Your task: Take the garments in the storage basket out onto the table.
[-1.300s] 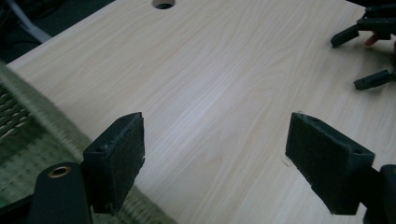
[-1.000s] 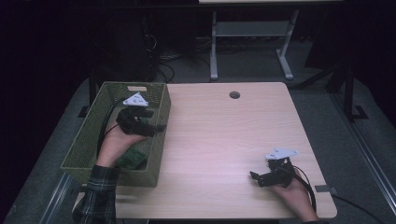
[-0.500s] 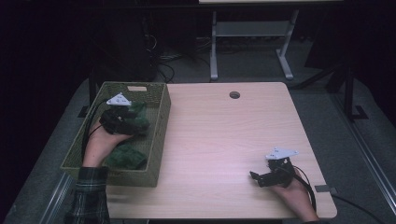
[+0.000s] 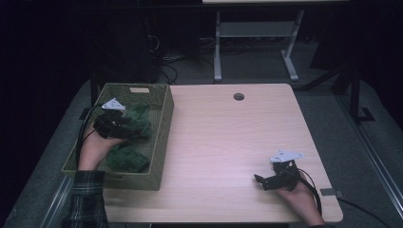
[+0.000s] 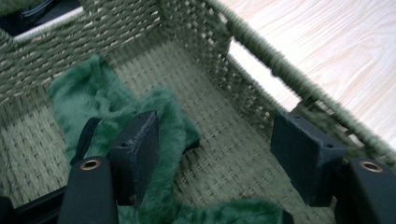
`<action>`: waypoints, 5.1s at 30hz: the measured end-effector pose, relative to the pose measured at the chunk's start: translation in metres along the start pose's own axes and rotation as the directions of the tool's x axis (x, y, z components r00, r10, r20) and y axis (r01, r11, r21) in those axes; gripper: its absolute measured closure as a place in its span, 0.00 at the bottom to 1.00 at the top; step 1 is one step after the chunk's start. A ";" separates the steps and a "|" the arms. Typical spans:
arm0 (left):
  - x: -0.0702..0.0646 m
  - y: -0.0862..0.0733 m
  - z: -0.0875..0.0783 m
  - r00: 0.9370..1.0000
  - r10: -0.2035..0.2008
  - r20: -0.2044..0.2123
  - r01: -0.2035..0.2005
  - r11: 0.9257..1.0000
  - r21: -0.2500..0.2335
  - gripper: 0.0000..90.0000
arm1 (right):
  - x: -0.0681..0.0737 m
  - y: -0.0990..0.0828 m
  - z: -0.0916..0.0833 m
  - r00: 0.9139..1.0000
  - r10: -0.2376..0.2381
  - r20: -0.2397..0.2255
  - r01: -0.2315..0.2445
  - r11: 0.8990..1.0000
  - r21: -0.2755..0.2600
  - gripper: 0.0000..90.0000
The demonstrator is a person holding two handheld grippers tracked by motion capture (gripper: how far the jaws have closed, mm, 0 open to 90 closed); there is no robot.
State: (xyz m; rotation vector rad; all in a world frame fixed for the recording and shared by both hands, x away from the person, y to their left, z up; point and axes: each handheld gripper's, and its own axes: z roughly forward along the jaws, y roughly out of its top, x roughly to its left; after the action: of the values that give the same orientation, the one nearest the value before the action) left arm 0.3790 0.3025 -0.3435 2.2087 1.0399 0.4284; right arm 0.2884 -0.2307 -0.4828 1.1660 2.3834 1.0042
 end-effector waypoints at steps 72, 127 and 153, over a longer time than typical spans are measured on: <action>0.040 -0.033 0.018 0.977 -0.213 0.008 0.210 0.966 0.149 0.89 | 0.000 0.000 0.000 1.000 0.001 0.000 -0.001 1.000 0.000 0.02; -0.002 0.079 -0.098 0.972 -0.093 0.214 0.145 0.959 -0.243 0.91 | 0.000 0.000 0.000 1.000 0.006 -0.001 -0.006 1.000 0.002 0.02; -0.077 0.149 -0.063 0.945 0.065 0.319 0.036 0.953 -0.300 0.91 | 0.000 0.000 0.000 1.000 0.008 -0.001 -0.008 1.000 0.001 0.02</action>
State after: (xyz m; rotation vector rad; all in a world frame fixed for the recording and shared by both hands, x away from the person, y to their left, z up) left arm 0.3800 0.1985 -0.1973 1.9288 0.7262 0.2004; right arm 0.2881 -0.2304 -0.4828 1.1761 2.3824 1.0068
